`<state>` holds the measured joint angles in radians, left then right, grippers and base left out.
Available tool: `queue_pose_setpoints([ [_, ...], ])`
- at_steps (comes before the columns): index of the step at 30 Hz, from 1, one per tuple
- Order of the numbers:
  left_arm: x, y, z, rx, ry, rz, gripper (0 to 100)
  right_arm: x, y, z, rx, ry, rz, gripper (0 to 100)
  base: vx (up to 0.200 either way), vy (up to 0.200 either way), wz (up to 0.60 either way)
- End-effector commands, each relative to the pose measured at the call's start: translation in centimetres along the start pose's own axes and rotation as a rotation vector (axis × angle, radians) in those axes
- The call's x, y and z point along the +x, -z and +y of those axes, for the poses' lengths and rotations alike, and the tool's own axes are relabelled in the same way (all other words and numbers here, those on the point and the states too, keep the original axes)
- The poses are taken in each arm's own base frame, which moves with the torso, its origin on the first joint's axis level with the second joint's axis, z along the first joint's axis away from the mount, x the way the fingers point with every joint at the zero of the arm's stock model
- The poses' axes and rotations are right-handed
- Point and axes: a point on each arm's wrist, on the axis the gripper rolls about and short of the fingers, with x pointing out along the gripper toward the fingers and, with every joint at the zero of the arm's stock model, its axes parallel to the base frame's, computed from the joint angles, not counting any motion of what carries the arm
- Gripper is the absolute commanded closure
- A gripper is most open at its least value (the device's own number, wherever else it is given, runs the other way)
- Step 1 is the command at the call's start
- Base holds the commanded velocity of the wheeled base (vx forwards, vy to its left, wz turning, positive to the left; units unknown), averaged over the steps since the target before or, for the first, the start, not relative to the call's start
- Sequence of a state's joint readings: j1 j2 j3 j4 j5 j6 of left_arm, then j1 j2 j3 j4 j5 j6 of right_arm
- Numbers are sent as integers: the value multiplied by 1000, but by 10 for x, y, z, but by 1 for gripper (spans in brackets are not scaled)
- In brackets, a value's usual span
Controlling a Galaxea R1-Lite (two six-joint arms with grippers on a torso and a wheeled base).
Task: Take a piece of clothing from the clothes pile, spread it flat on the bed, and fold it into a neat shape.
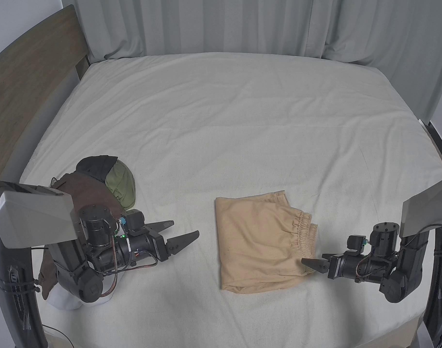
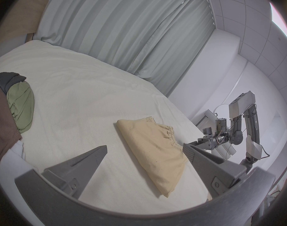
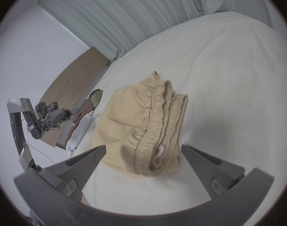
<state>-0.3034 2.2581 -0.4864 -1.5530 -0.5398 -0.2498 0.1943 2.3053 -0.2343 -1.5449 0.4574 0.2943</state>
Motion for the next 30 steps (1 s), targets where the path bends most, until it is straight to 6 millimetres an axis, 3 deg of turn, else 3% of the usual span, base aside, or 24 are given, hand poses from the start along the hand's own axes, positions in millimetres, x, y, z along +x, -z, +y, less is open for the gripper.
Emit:
queue_pose_setpoints([
  [1,1,2,1,-3,-1,5,0,12,12,-12,28,17,40,0,0,0,0],
  [12,1,2,1,-3,-1,5,0,35,17,-22,76,10,43,0,0,0,0],
  [18,1,1,1,-2,0,3,0,42,16,-7,151,-41,51,0,0,0,0],
  [30,0,0,1,0,-1,-1,0,45,15,-2,139,-58,48,0,0,0,0],
])
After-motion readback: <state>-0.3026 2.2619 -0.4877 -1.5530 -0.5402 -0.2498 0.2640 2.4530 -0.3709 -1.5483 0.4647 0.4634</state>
